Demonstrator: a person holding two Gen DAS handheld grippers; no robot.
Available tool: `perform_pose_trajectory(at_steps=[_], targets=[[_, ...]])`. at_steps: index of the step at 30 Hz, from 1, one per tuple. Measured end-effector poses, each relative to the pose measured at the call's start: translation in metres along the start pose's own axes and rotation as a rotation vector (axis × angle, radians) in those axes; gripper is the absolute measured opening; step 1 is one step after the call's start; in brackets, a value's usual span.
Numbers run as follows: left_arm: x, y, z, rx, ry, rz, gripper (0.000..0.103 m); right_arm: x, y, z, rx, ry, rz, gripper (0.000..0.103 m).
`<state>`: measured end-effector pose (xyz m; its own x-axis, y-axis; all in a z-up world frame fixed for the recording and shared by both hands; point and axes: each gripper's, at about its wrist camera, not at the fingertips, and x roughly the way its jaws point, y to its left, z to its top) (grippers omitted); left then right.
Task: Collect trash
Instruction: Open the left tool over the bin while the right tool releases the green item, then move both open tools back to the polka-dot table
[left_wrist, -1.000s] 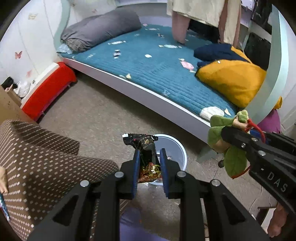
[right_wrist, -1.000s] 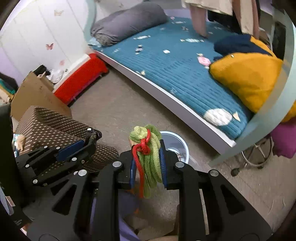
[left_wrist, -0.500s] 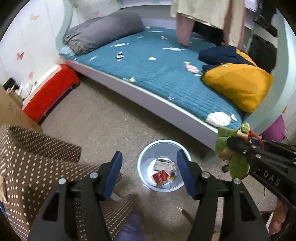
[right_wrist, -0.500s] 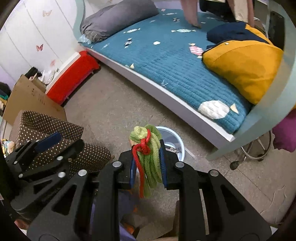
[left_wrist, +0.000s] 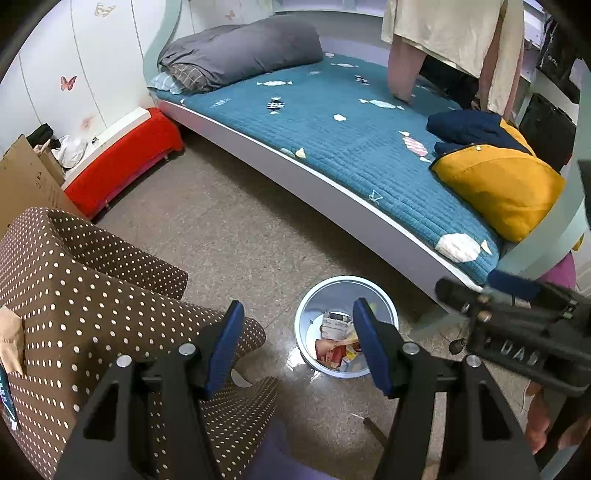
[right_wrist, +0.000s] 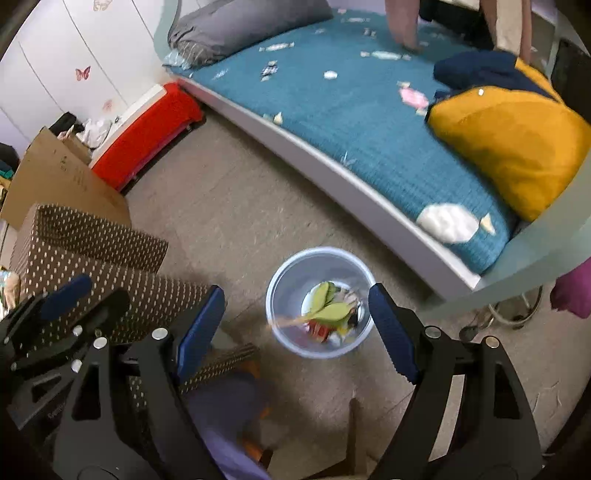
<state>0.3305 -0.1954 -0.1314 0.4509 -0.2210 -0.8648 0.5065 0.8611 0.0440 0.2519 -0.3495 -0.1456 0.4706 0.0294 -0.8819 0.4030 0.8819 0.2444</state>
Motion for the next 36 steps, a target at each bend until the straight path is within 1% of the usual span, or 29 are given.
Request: perform_pose_trajectory(at_steps=[3, 6, 20, 29, 36], targets=[[-0.005, -0.004, -0.003, 0.012, -0.007, -0.009, 0.061, -0.003, 0.003, -0.008, -0.021, -0.001, -0.019, 0.079], [-0.01, -0.007, -0.006, 0.017, -0.015, -0.013, 0.061, -0.009, 0.007, -0.015, -0.025, -0.002, -0.004, 0.079], [-0.054, -0.002, -0.023, 0.022, -0.083, -0.006, 0.061, -0.054, 0.021, -0.035, -0.045, -0.08, 0.0, 0.079], [-0.09, 0.015, -0.038, -0.007, -0.142, 0.021, 0.061, -0.083, 0.044, -0.045, -0.095, -0.146, 0.024, 0.079], [-0.113, 0.039, -0.047, -0.042, -0.176, 0.061, 0.062, -0.095, 0.077, -0.047, -0.162, -0.176, 0.045, 0.079]])
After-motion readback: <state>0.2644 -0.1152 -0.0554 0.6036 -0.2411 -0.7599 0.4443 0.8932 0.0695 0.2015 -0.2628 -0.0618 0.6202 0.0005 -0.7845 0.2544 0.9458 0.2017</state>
